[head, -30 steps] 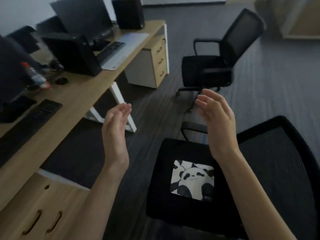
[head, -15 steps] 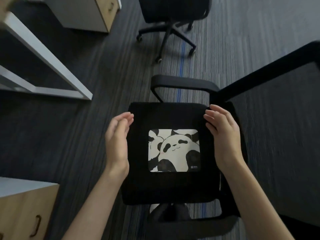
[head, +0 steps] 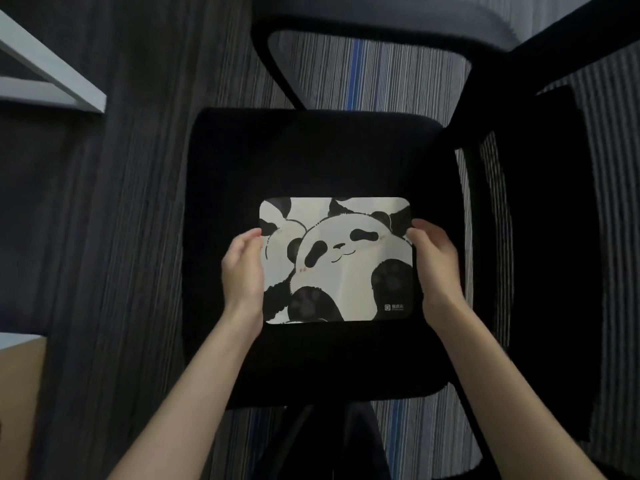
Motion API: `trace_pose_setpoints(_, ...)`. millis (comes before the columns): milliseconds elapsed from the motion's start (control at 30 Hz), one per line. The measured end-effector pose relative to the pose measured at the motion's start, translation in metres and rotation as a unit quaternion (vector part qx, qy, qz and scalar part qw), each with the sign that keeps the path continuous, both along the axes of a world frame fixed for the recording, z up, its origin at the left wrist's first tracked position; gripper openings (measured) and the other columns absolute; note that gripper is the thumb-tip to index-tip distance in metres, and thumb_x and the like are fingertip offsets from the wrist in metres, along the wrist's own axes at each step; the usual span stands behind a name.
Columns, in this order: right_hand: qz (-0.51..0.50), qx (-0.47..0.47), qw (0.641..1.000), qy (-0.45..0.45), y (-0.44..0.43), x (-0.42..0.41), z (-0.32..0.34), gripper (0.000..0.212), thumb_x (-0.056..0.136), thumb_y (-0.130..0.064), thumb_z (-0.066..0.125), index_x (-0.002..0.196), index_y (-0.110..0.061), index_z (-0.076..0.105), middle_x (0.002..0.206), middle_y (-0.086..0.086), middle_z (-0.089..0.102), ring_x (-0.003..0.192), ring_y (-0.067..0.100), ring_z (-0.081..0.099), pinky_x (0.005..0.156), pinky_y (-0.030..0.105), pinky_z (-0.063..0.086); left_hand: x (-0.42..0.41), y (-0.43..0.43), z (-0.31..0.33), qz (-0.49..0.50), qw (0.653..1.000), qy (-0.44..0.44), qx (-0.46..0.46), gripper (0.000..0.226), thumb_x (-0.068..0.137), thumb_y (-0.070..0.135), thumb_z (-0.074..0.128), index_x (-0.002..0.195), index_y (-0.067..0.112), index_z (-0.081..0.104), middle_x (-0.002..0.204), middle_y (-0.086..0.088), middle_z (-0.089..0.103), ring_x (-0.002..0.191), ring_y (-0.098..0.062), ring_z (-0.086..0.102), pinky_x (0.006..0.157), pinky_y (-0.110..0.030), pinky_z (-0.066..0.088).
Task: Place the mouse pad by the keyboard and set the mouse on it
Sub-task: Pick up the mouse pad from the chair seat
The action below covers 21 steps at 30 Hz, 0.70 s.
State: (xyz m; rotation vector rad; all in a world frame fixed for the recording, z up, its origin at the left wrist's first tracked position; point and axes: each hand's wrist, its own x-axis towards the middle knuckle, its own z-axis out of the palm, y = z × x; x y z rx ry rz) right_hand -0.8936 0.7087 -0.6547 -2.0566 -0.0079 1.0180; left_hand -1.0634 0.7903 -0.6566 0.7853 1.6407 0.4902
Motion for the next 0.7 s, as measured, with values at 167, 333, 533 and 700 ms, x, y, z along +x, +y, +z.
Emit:
trace_pose_setpoints(167,0.014,-0.042,0.999,0.006,-0.008,0.006,-0.031,0.049,0.086,-0.022,0.048,0.134,-0.018,0.037,0.136,0.004,0.042,0.121,0.02,0.043,0.089,0.028,0.034,0.003,0.004,-0.038,-0.012,0.997,0.063,-0.048,0.041,0.089,0.022,0.042,0.13,0.021,0.045,0.137,-0.001,0.046,0.117,-0.015,0.047,0.098,-0.028,0.041)
trace_pose_setpoints(333,0.016,-0.07,0.997,0.04,-0.009,0.004,-0.049,0.045,0.084,-0.02,0.049,0.128,-0.014,0.044,0.123,0.007,0.054,0.107,0.023,0.055,0.095,0.04,0.047,0.003,0.006,-0.057,-0.024,0.993,0.073,-0.086,0.052,0.088,0.021,0.043,0.139,0.02,0.031,0.145,-0.005,0.039,0.128,-0.023,0.043,0.103,-0.036,0.037)
trace_pose_setpoints(533,0.04,-0.135,0.99,0.003,-0.011,-0.001,-0.062,0.039,0.082,-0.022,0.051,0.12,-0.012,0.049,0.135,0.012,0.036,0.122,0.031,0.041,0.102,0.05,0.04,0.0,0.007,-0.074,-0.044,0.989,0.094,-0.101,0.051,0.076,0.024,0.045,0.125,0.009,0.046,0.135,-0.021,0.046,0.117,-0.037,0.052,0.096,-0.048,0.044)
trace_pose_setpoints(700,0.028,-0.16,0.986,-0.034,-0.013,0.004,-0.073,0.045,0.084,-0.02,0.051,0.128,-0.009,0.043,0.135,0.013,0.036,0.123,0.031,0.038,0.1,0.042,0.041,0.0,0.01,-0.081,-0.007,0.992,0.11,-0.062,0.036,0.083,0.014,0.045,0.118,0.012,0.052,0.127,-0.014,0.052,0.107,-0.029,0.056,0.081,-0.036,0.046)
